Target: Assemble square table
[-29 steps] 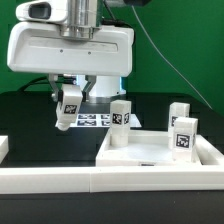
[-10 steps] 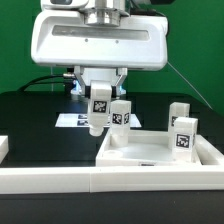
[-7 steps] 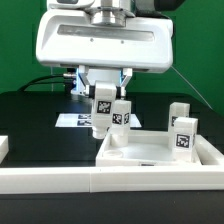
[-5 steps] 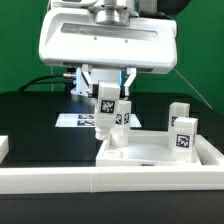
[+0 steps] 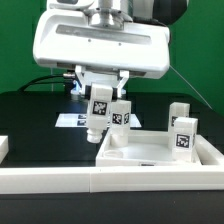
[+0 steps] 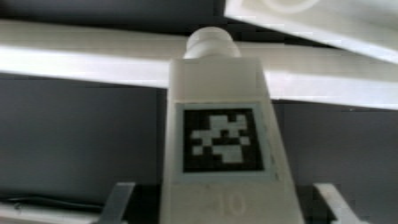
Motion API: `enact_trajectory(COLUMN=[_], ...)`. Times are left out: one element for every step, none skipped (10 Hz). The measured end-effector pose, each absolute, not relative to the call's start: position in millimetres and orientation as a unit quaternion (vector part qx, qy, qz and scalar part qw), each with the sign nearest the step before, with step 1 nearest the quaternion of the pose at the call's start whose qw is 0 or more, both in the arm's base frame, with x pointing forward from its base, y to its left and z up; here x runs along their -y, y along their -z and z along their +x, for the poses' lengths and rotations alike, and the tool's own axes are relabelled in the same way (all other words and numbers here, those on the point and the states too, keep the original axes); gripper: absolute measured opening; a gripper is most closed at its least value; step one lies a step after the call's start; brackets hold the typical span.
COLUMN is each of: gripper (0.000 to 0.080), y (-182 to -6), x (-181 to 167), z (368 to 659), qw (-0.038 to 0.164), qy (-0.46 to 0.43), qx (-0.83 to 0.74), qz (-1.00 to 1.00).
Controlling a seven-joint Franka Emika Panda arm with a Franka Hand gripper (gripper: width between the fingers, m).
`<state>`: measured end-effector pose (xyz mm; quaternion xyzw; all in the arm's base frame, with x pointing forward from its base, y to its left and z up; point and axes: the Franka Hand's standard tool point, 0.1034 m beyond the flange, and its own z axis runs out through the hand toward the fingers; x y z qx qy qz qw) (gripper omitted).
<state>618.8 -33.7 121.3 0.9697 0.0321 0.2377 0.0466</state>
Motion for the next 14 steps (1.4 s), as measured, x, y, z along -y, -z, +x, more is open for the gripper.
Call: enact_trajectory(gripper=[0.0290, 0.0290, 0.0290, 0.0290, 0.0290, 0.0290, 0.0290, 0.0290, 0.0290, 0.0290, 0.0290, 0.0290, 0.0290, 0.0290], y=[-120.8, -120.6, -119.9, -121.3, -123.7, -122.1, -120.8, -120.7, -119.8, -115.5, -110.8, -108.3, -106.3, -104.9], x=[29, 27, 27, 26, 27, 27, 27, 27, 27, 24, 18, 13, 11, 13], z=[620, 621, 621, 622, 623, 622, 622, 622, 621, 617, 614, 613, 612, 611], qw=[0.042, 0.039, 0.034, 0.027, 0.019, 0.019, 0.019, 0.019, 0.019, 0.015, 0.011, 0.008, 0.008, 0.008], qy=[-0.238, -0.238, -0.236, -0.233, -0.223, -0.224, -0.222, -0.222, -0.221, -0.217, -0.213, -0.212, -0.210, -0.209], qx=[-0.034, -0.034, -0.032, -0.029, -0.026, -0.026, -0.027, -0.026, -0.026, -0.019, -0.019, -0.018, -0.020, -0.019], qz=[0.970, 0.970, 0.971, 0.972, 0.974, 0.974, 0.974, 0.974, 0.975, 0.976, 0.977, 0.977, 0.977, 0.978])
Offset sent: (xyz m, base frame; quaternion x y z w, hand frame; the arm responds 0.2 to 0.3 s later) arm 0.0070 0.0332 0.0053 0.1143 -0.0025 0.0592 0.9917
